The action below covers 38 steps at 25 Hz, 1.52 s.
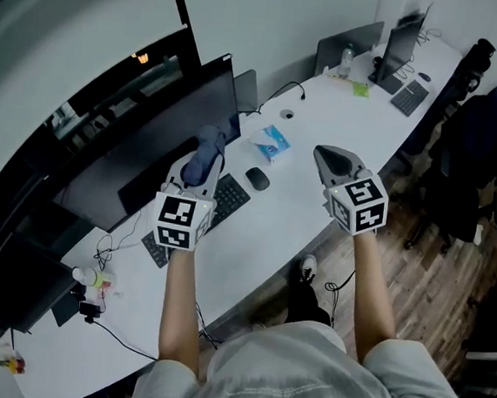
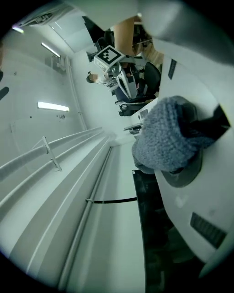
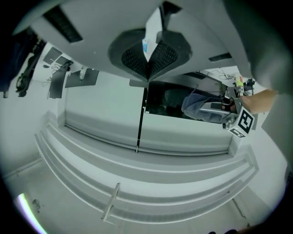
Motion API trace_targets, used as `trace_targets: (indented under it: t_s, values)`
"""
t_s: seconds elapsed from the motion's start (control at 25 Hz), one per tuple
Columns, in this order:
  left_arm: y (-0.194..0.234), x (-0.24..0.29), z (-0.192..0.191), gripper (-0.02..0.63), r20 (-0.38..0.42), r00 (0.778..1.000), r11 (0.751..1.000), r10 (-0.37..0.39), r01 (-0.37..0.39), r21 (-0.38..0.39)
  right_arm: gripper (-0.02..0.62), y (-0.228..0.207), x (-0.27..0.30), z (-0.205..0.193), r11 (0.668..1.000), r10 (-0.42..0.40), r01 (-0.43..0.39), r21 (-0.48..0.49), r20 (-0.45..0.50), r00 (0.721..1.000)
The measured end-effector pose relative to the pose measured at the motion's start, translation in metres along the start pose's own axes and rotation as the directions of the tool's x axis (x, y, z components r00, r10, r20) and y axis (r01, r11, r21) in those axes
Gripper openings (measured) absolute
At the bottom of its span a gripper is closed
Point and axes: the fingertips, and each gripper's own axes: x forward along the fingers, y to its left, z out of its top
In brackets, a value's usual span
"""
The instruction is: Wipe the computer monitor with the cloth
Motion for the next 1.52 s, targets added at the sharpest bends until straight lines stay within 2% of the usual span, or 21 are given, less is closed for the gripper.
trace_targets:
  t_s: [0.32, 0.56, 1.04, 1.52]
  values:
    - [-0.035, -0.072, -0.004, 0.056, 0.028, 0.999, 0.999, -0.030, 0.029, 0.032, 0.005, 0.050, -0.075, 0.003, 0.996, -0.055, 0.055, -0.063, 0.015, 0.998]
    - [-0.049, -0.104, -0.006, 0.057, 0.052, 0.998, 1.000, -0.028, 0.028, -0.001, 0.005, 0.068, -0.111, 0.005, 0.994, -0.074, 0.076, -0.084, 0.024, 0.997]
    - [-0.075, -0.122, 0.012, 0.057, 0.073, 0.995, 0.995, -0.069, 0.064, 0.073, 0.005, 0.086, -0.143, 0.010, 0.989, -0.083, 0.086, -0.122, 0.031, 0.996]
    - [-0.073, -0.129, 0.006, 0.057, 0.069, 0.995, 0.995, -0.073, 0.068, 0.071, 0.005, 0.098, -0.145, 0.009, 0.987, -0.074, 0.078, -0.143, 0.035, 0.997]
